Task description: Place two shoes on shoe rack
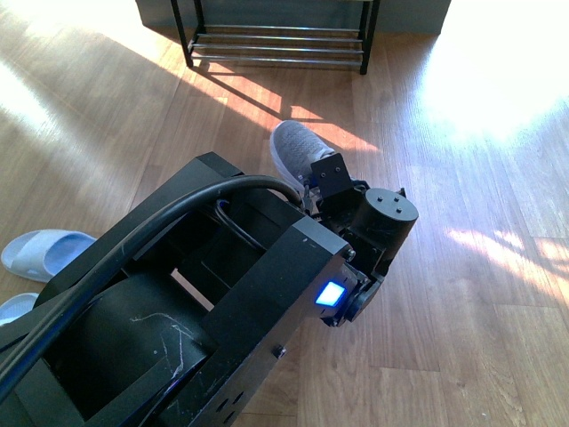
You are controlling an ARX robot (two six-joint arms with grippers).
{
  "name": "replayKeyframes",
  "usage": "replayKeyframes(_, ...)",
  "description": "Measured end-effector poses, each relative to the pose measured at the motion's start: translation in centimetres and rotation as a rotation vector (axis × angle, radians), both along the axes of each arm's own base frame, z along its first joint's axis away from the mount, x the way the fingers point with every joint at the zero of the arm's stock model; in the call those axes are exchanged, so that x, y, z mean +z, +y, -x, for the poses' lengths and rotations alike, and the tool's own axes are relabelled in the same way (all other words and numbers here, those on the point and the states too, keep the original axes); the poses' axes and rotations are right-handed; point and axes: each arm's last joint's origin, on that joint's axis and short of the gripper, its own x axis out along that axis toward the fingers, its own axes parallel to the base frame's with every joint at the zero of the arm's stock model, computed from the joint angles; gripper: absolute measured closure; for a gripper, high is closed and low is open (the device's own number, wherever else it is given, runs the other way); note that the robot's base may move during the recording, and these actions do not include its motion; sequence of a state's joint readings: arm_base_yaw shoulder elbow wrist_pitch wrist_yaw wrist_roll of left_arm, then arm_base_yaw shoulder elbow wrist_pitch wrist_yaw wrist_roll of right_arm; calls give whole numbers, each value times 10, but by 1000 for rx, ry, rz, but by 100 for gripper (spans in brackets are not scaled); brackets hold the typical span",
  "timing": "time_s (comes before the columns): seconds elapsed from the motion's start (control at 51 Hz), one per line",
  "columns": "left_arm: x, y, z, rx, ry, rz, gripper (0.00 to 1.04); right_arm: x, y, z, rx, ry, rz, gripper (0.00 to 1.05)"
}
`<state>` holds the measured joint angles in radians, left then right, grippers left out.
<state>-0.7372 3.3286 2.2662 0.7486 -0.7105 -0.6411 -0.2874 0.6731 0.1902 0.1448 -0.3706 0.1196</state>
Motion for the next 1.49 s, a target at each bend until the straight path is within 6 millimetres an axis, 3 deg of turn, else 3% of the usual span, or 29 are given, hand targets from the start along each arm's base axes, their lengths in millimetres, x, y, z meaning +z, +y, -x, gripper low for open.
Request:
replayKeyframes(0.314, -7, 5, -1, 29, 52, -65, 103, 0, 0, 0, 0, 0, 0, 103)
replayKeyframes(0.686, 0, 0, -1, 18, -215, -34, 103, 0, 0, 0, 0, 0, 0, 103)
replayKeyframes(0.843, -4, 1, 0, 17, -230, -51, 103, 0, 0, 0, 0, 0, 0, 103)
replayKeyframes(1.039, -13, 4, 1, 40, -64, -128, 103, 0, 0, 0, 0, 0, 0, 103)
replayKeyframes(1.176, 5, 3, -11, 26, 108, -122, 103, 0, 0, 0, 0, 0, 0, 103)
replayKeyframes(1.49, 14, 5, -16, -25, 505, -199, 103, 0, 0, 0, 0, 0, 0, 103)
